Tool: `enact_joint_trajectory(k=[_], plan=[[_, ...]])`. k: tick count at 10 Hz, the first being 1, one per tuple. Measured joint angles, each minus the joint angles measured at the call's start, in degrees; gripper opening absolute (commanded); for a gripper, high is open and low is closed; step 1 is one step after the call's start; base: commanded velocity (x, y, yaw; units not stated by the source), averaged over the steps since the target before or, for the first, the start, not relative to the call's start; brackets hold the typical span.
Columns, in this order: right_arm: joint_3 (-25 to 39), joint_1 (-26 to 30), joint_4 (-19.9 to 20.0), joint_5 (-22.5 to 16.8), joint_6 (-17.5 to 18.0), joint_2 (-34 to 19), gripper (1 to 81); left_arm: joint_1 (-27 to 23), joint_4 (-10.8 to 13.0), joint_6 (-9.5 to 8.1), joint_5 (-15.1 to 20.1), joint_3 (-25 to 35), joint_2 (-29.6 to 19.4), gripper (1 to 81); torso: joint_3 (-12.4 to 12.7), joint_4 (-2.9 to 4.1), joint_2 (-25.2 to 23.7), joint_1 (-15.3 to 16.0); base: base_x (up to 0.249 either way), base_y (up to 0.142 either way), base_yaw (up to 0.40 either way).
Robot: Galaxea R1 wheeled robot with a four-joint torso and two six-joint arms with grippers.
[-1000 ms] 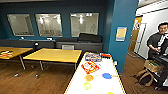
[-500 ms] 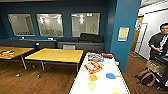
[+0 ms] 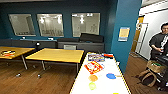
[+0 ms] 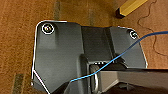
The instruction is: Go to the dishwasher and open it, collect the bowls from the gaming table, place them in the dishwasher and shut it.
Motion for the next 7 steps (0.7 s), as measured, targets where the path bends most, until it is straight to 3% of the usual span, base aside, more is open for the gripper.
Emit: enact_joint_trajectory(k=[4,7], plan=[[-0.24,0.02,0.17,-0.05,0.45,-0.18,81.1,-0.01,0.0,0.0,-0.05,0.0,-0.22,81.1,0.0,0.0,0.0,0.0,0.0,0.0,0.0],[1.22,0.24,1.5,0.37,1.11,-3.89,81.1,0.0,0.05,0.0,-0.09,0.02,-0.17,81.1,0.0,0.0,0.0,0.0,0.0,0.0,0.0]])
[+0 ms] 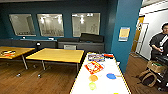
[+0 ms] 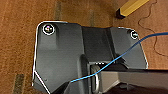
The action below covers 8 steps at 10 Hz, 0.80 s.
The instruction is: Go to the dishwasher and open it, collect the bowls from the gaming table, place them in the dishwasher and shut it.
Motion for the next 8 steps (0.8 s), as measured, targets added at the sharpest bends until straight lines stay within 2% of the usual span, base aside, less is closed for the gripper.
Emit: enact_joint_trajectory(k=[2,5,8], plan=[[6.28,0.2,0.4,0.68,0.35,-3.5,81.1,0.0,0.02,0.02,-0.02,2.51,-1.49,81.1,0.0,0.0,0.0,0.0,0.0,0.0,0.0],[21.09,1.33,0.82,1.05,1.49,-10.65,81.1,0.0,0.06,0.05,-0.07,8.35,-4.52,81.1,-0.02,0.0,0.0,0.0,0.0,0.0,0.0],[37.27,3.61,1.29,2.76,3.02,-24.7,81.1,-0.01,0.06,0.05,-0.2,8.87,-4.95,81.1,-2.88,0.0,0.0,0.0,0.0,0.0,0.0]])
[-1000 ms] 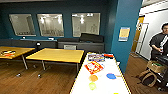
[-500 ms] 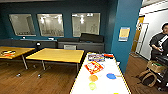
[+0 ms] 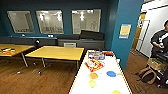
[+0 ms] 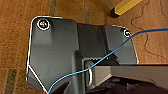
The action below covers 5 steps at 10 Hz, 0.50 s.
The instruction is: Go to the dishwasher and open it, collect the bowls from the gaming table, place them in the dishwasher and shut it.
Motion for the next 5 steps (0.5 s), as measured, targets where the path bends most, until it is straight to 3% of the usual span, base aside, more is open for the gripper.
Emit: enact_joint_trajectory(k=[5], plan=[[17.36,3.17,0.38,2.5,3.45,-16.14,81.1,-1.15,0.0,0.0,-0.49,-0.02,0.1,81.1,-6.78,0.0,0.02,0.05,0.0,0.0,0.0]])
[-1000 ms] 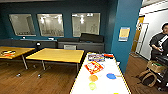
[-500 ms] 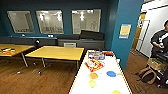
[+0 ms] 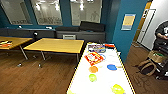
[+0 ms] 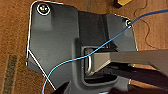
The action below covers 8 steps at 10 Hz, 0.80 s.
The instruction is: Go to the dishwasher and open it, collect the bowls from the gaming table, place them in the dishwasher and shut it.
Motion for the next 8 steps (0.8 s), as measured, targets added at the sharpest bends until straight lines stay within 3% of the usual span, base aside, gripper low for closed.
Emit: enact_joint_trajectory(k=[2,6,8], plan=[[6.34,3.41,0.04,0.2,2.01,-6.92,81.1,-0.09,0.02,0.0,-0.06,0.0,0.0,81.1,-2.36,0.0,0.05,0.03,0.0,0.0,0.0],[16.43,13.07,0.11,-0.32,5.66,-14.37,81.1,-0.65,0.02,0.0,-0.3,0.0,0.01,81.1,-2.93,0.0,0.09,0.1,0.0,0.0,0.0],[19.03,18.69,0.11,-2.86,7.69,-17.4,81.1,-0.67,0.0,0.0,-0.33,0.0,0.01,81.1,-2.95,0.0,0.11,0.12,0.0,0.0,0.0]])
